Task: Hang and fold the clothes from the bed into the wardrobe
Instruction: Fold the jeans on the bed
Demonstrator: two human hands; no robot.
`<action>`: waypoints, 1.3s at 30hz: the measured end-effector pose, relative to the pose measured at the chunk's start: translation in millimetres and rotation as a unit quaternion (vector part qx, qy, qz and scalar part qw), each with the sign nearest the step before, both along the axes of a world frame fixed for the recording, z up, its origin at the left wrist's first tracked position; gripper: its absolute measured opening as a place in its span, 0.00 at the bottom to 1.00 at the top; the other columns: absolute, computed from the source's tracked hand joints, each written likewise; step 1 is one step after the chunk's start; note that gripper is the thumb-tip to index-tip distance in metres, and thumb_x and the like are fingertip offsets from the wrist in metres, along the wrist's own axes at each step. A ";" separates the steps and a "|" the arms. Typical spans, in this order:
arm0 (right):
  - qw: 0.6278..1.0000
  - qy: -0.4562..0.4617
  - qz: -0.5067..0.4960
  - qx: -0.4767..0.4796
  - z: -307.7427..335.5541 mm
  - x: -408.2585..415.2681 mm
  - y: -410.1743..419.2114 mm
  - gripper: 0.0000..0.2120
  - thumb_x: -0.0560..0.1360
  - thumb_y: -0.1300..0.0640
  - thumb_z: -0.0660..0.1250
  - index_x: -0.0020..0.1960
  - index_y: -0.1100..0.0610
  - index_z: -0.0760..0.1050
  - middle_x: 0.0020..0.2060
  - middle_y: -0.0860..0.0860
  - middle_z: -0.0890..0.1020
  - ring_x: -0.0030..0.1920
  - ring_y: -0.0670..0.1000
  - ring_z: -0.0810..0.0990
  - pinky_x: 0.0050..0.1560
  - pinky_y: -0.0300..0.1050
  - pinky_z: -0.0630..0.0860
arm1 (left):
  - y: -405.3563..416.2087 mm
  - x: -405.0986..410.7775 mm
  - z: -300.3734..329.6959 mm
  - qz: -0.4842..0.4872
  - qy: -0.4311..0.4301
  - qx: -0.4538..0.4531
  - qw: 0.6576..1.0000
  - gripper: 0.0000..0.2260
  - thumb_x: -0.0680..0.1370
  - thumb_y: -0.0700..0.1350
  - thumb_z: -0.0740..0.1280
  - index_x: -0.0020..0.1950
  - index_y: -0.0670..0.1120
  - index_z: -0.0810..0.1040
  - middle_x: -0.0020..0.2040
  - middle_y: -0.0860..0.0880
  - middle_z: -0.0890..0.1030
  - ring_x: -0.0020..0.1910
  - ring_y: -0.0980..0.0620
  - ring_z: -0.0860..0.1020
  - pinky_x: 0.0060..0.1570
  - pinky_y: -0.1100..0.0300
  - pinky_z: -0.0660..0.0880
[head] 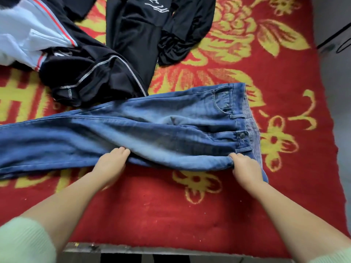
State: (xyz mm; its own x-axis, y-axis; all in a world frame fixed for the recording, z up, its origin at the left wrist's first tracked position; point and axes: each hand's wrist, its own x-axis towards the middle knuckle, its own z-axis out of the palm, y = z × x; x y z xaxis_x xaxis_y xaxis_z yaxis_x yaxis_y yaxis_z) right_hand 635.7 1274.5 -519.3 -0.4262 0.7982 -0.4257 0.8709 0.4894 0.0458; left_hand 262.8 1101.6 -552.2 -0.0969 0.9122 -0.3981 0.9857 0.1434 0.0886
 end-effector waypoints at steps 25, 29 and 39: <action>0.999 -0.038 0.019 0.030 62.3 -62.6 188.1 0.12 0.74 0.59 0.62 0.57 0.53 0.73 0.58 0.54 0.77 0.60 0.57 0.74 0.66 0.56 0.62 | 103.6 -76.7 68.2 0.178 -0.072 -0.128 0.973 0.14 0.72 0.56 0.71 0.37 0.48 0.74 0.39 0.47 0.79 0.40 0.49 0.76 0.38 0.57 0.68; 0.995 0.054 -0.080 0.031 7.0 -71.1 160.6 0.28 0.76 0.56 0.62 0.74 0.54 0.58 0.73 0.55 0.61 0.73 0.56 0.58 0.71 0.62 0.56 | 119.6 -63.6 26.3 0.256 0.013 0.117 0.960 0.09 0.74 0.45 0.69 0.50 0.41 0.76 0.51 0.38 0.75 0.53 0.37 0.73 0.50 0.45 0.70; 0.907 0.185 -0.373 -0.067 -5.2 -25.9 174.1 0.28 0.78 0.53 0.64 0.73 0.61 0.60 0.67 0.65 0.70 0.66 0.64 0.70 0.62 0.53 0.67 | 140.0 -21.8 4.4 0.140 0.008 0.149 0.979 0.08 0.76 0.45 0.68 0.42 0.41 0.76 0.39 0.41 0.77 0.42 0.38 0.77 0.40 0.46 0.71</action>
